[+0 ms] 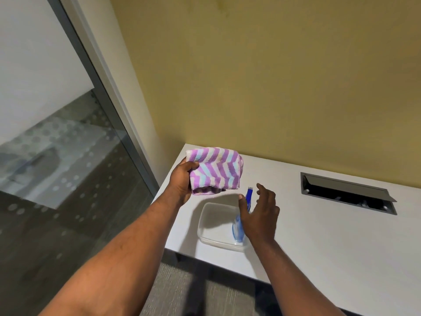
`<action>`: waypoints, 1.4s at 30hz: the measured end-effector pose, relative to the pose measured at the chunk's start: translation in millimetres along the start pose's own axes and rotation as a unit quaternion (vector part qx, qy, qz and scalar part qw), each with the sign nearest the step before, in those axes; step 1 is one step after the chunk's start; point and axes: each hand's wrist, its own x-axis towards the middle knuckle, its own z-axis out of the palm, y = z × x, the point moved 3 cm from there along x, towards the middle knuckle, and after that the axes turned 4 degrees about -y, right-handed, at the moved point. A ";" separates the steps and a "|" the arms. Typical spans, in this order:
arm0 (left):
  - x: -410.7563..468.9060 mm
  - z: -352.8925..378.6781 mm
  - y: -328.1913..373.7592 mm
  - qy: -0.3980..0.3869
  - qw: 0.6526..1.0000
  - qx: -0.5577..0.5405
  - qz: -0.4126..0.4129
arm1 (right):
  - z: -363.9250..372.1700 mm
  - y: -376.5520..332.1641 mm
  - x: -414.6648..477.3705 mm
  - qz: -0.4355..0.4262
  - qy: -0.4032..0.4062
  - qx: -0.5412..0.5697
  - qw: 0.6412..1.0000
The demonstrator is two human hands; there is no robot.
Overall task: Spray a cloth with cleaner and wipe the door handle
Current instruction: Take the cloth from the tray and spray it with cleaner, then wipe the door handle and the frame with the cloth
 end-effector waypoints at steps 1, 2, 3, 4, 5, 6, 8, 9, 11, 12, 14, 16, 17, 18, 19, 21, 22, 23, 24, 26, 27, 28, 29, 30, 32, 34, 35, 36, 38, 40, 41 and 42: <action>-5.0 1.4 3.2 -0.001 1.000 -0.001 0.004 | -6.5 -9.2 4.2 -0.022 -0.007 0.038 0.999; -8.9 1.8 6.1 0.000 1.000 -0.002 0.006 | -12.0 -19.6 9.4 -0.041 -0.022 0.079 0.996; -14.1 2.3 9.7 0.000 1.000 -0.002 0.010 | -17.4 -30.3 14.6 -0.055 -0.041 0.116 0.991; -20.6 2.8 14.0 0.000 1.000 0.001 0.014 | -22.2 -40.8 19.2 -0.064 -0.062 0.150 0.985; -27.8 3.2 18.4 0.001 1.000 0.001 0.017 | -27.0 -52.4 22.9 -0.065 -0.078 0.185 0.978; -35.8 3.1 23.5 0.001 1.000 -0.001 0.022 | -31.9 -64.1 25.5 -0.057 -0.089 0.225 0.969; -49.9 1.4 32.2 0.002 0.999 -0.013 0.034 | -40.1 -86.1 29.4 -0.029 -0.114 0.314 0.942; -57.4 -0.5 36.5 0.004 0.999 -0.019 0.040 | -44.8 -97.7 29.4 -0.019 -0.132 0.351 0.927; -74.1 -5.6 45.6 0.011 0.999 -0.023 0.047 | -50.1 -116.3 28.7 -0.003 -0.172 0.405 0.898; -80.9 -7.9 49.4 0.013 0.998 -0.025 0.051 | -50.4 -122.0 29.6 0.009 -0.188 0.427 0.884; -100.0 -14.6 58.0 0.020 0.997 -0.029 0.063 | -50.6 -134.9 27.0 0.029 -0.225 0.470 0.853; -121.7 -22.7 67.0 0.028 0.996 -0.019 0.078 | -51.1 -147.4 21.1 0.026 -0.256 0.493 0.831; -130.1 -27.2 70.3 0.035 0.996 -0.015 0.082 | -52.3 -153.8 17.2 0.015 -0.270 0.498 0.824; -140.3 -32.8 73.9 0.042 0.995 -0.017 0.087 | -54.7 -161.9 10.4 0.004 -0.281 0.502 0.818; -151.5 -37.9 77.3 0.047 0.994 -0.021 0.093 | -57.2 -169.2 2.8 -0.003 -0.290 0.506 0.812; -173.4 -50.9 83.3 0.052 0.992 -0.023 0.112 | -59.8 -184.2 -13.4 -0.015 -0.306 0.519 0.798; -184.3 -55.8 85.6 0.053 0.991 -0.025 0.121 | -61.4 -191.1 -20.9 -0.019 -0.311 0.522 0.794; -196.4 -62.3 86.9 0.055 0.990 -0.028 0.128 | -63.5 -198.8 -30.0 -0.023 -0.316 0.523 0.791; -207.9 -70.2 87.5 0.057 0.988 -0.027 0.141 | -65.9 -206.3 -39.6 -0.028 -0.321 0.522 0.789; -236.4 -81.4 86.4 0.045 0.985 -0.023 0.165 | -71.3 -220.5 -61.7 -0.039 -0.334 0.517 0.787; -248.7 -85.8 85.1 0.034 0.984 -0.020 0.173 | -73.4 -226.6 -71.4 -0.042 -0.339 0.512 0.788; -263.1 -93.0 82.8 0.026 0.982 -0.019 0.185 | -75.5 -232.6 -83.3 -0.048 -0.345 0.509 0.787; -278.7 -99.0 80.1 0.026 0.980 -0.014 0.197 | -78.1 -238.3 -95.6 -0.055 -0.351 0.508 0.785; -294.0 -106.6 76.7 0.026 0.979 -0.004 0.205 | -80.7 -243.8 -109.0 -0.062 -0.356 0.508 0.782; -323.8 -119.6 69.1 0.045 0.976 0.037 0.210 | -84.8 -253.0 -133.5 -0.060 -0.361 0.513 0.776; -354.6 -139.1 56.5 0.066 0.973 0.069 0.212 | -89.7 -262.1 -164.6 -0.061 -0.374 0.523 0.763; -371.8 -148.0 50.6 0.073 0.972 0.067 0.214 | -92.7 -267.0 -182.5 -0.061 -0.386 0.529 0.753; -390.6 -158.9 44.2 0.078 0.971 0.060 0.219 | -95.3 -272.3 -202.1 -0.059 -0.400 0.535 0.741; -424.7 -178.9 31.3 0.092 0.968 0.048 0.229 | -98.0 -282.1 -237.9 -0.054 -0.434 0.548 0.713; -462.8 -199.2 20.1 0.121 0.962 0.052 0.238 | -101.2 -291.7 -275.3 -0.040 -0.476 0.570 0.668; -481.6 -209.3 15.5 0.137 0.959 0.053 0.242 | -103.3 -296.6 -293.9 -0.025 -0.501 0.576 0.645; -496.6 -217.5 12.1 0.147 0.956 0.057 0.246 | -105.0 -300.3 -308.4 -0.008 -0.532 0.574 0.622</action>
